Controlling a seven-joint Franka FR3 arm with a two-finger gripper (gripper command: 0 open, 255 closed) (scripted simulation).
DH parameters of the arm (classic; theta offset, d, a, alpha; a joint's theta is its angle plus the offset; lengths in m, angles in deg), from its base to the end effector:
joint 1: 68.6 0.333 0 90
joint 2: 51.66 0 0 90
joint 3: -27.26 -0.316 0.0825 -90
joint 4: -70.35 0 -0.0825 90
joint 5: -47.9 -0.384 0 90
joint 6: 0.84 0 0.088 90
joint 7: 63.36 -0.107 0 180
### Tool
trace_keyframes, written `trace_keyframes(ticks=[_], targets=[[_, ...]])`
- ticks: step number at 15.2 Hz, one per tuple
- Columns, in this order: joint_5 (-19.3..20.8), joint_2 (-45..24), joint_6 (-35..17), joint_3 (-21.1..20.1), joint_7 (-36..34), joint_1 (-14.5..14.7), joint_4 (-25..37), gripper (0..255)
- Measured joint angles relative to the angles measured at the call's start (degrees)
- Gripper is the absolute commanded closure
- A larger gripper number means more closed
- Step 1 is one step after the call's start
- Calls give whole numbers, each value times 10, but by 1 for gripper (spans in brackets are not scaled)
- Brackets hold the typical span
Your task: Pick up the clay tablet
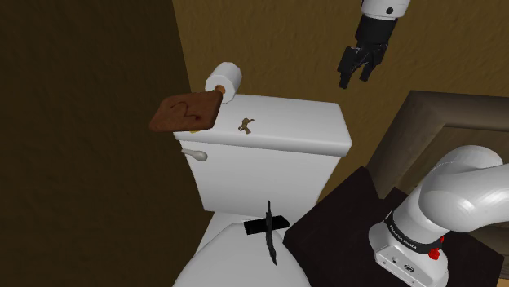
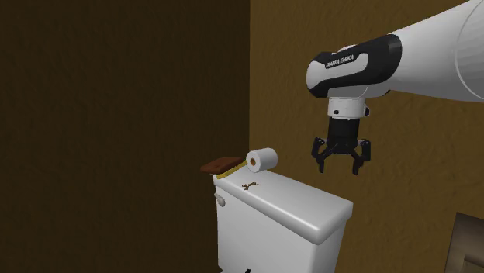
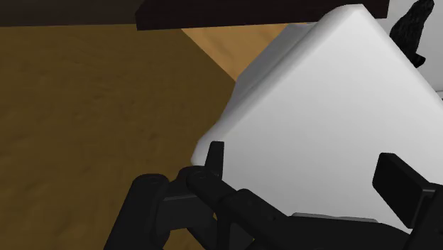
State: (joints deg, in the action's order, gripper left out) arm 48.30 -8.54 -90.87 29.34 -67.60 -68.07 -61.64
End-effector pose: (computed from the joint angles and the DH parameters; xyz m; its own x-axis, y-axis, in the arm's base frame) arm 0.3166 -0.0130 0.6047 0.9956 -0.0916 0.0185 -0.0912 -0.9956 -0.0193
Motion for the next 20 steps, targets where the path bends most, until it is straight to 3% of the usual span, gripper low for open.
trace_keyframes(ticks=[4,11,20], targets=[[-33,-8,-35,-5,-21,8,-14,0],[-144,-42,-168,-23,-75,38,-54,0],[-294,-126,-345,-53,-116,93,-45,0]])
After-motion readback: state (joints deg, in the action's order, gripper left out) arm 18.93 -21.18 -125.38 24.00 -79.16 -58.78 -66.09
